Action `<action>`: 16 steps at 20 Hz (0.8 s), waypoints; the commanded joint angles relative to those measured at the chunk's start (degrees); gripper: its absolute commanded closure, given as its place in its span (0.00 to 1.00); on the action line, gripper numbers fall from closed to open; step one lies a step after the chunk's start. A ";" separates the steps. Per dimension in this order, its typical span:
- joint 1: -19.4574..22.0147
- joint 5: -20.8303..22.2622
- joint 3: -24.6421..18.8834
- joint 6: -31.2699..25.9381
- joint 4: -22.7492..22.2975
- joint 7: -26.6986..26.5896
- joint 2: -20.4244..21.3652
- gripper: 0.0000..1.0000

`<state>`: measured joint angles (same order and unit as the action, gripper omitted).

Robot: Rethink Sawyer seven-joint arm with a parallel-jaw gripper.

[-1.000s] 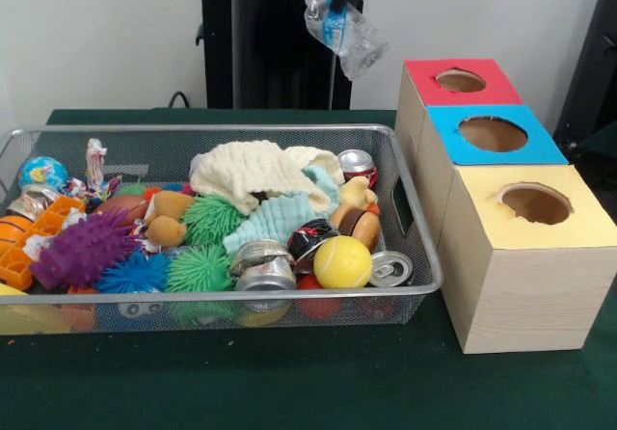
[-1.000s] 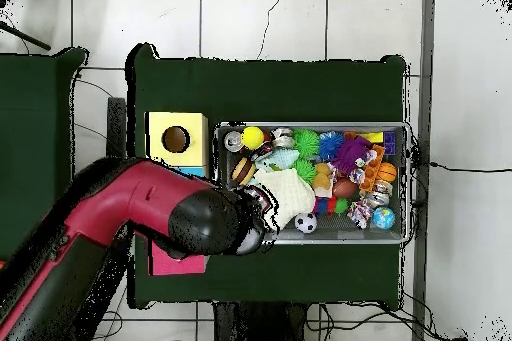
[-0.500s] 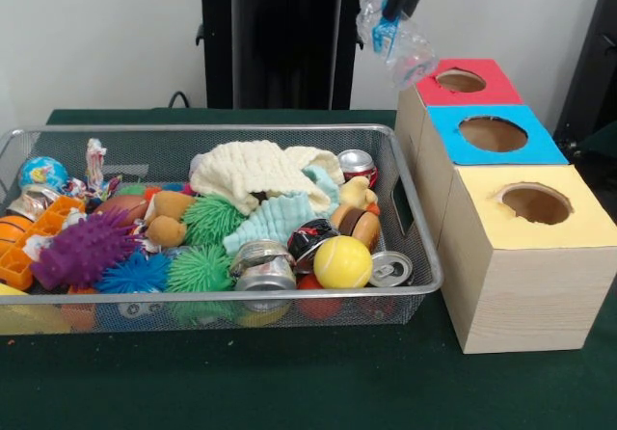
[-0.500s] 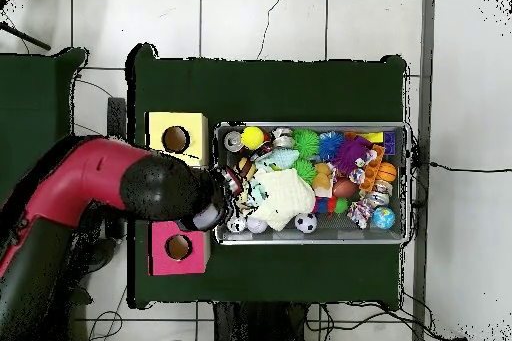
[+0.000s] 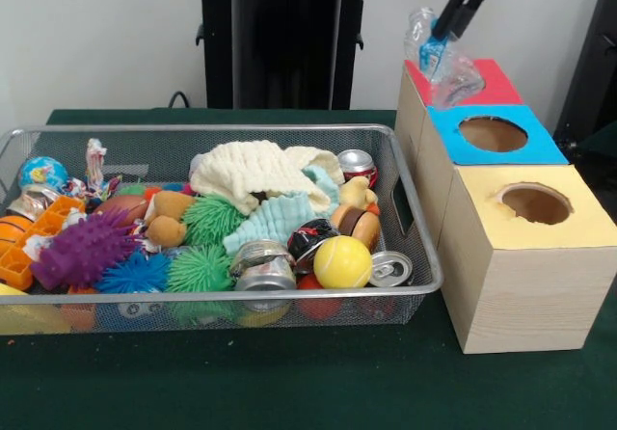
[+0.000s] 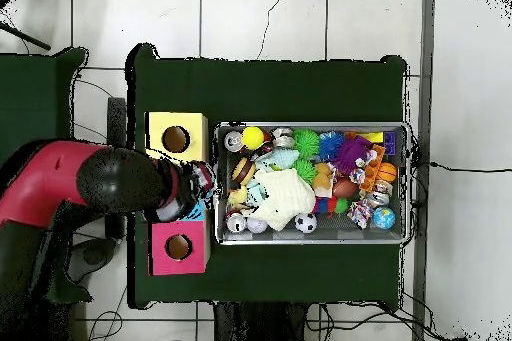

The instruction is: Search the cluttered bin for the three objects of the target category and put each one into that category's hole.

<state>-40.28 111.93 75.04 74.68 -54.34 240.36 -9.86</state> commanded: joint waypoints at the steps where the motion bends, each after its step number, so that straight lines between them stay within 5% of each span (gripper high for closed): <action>1: -1.54 -5.53 -2.30 3.35 4.22 22.32 -4.28 1.00; 16: -7.38 -10.53 -3.56 -0.16 -3.59 24.45 -6.86 1.00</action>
<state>-47.81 107.04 75.21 74.68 -55.17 243.09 -13.41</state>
